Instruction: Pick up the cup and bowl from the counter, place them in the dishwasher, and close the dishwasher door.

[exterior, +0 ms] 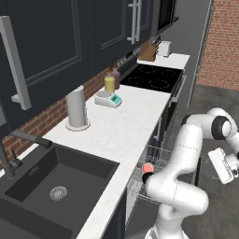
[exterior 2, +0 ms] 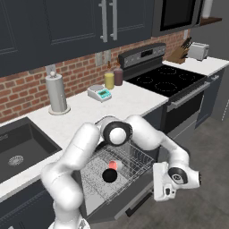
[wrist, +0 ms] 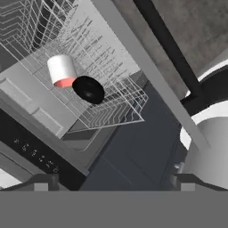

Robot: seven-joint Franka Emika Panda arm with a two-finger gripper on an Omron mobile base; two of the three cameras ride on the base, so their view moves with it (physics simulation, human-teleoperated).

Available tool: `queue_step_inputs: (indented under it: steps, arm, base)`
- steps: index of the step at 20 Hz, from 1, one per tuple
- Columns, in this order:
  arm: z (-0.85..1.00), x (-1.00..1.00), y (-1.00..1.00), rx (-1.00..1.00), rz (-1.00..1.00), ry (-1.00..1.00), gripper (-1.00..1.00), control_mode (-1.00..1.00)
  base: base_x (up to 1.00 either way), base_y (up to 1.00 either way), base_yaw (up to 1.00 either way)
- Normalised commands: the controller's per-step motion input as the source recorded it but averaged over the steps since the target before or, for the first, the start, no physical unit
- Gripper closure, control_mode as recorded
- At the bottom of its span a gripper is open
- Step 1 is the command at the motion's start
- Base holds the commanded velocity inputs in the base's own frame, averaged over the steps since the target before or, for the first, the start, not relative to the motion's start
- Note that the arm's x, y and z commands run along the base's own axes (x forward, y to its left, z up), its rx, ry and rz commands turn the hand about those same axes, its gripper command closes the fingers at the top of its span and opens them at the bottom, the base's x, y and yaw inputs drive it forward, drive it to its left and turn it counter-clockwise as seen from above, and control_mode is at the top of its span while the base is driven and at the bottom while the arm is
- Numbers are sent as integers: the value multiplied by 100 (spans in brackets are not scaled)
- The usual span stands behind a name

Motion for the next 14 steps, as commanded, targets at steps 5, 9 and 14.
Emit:
queue_step_inputs:
  steps: [5,9,14]
  arm:
    - [-86,-3,-57,11,3,1,-100,-100]
    - [-100,-9,-21,10,1,0,-100,-100]
    - [-99,-3,0,12,0,-5,-100,-100]
  base:
    - [0,0,0]
    - [0,0,0]
    - [0,0,0]
